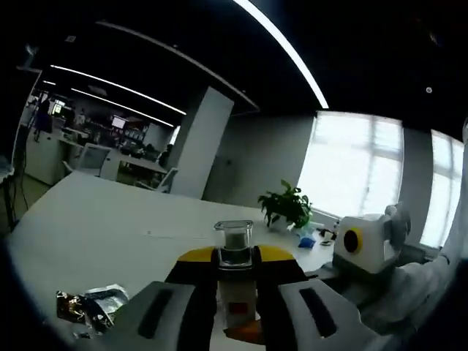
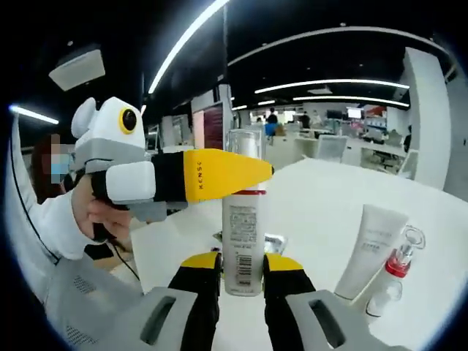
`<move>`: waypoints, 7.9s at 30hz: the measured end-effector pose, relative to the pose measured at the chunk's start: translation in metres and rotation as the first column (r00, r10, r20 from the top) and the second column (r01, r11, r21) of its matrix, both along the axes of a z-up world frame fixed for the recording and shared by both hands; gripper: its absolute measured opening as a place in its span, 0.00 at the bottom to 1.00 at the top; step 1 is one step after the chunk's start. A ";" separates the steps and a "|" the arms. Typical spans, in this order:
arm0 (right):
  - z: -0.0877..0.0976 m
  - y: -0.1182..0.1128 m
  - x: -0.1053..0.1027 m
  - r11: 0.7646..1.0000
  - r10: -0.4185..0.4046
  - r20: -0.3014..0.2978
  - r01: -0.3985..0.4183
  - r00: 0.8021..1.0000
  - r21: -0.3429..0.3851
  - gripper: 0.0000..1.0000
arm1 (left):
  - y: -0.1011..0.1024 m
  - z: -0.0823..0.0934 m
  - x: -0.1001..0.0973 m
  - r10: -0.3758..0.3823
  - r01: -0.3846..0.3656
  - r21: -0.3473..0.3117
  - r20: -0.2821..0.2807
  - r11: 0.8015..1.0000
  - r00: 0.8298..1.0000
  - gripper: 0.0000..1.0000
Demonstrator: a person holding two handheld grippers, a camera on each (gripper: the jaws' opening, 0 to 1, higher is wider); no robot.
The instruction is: Arrange the skincare products in the storage area until every visible bottle or jar stands upright without overlapping.
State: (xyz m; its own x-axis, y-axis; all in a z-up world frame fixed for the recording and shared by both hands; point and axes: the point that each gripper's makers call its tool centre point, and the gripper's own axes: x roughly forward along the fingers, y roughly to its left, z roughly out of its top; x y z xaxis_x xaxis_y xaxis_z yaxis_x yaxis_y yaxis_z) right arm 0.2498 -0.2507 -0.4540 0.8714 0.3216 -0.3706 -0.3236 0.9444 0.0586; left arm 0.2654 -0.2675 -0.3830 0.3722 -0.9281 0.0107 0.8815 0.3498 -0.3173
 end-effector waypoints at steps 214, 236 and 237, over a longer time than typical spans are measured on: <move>-0.105 -0.156 -0.053 0.925 0.139 -0.399 -0.262 0.907 -0.275 0.14 | -0.085 -0.207 -0.048 -0.356 0.284 0.628 -0.012 0.724 0.934 0.14; -0.130 -0.172 -0.035 0.961 -0.003 -0.355 -0.095 0.935 -0.258 0.08 | -0.101 -0.218 -0.025 -0.333 0.260 0.632 -0.002 0.730 0.943 0.10; -0.131 -0.173 -0.035 0.962 -0.004 -0.355 -0.094 0.935 -0.257 0.08 | -0.101 -0.219 -0.024 -0.331 0.258 0.633 -0.003 0.730 0.943 0.09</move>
State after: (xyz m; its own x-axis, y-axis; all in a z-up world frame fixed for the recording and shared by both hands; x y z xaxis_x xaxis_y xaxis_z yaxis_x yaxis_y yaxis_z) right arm 0.2149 -0.4234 -0.5852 0.6578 0.2050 -0.7248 -0.3708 0.9257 -0.0747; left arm 0.2415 -0.3688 -0.6018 0.1094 -0.8071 -0.5802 0.9879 0.1529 -0.0265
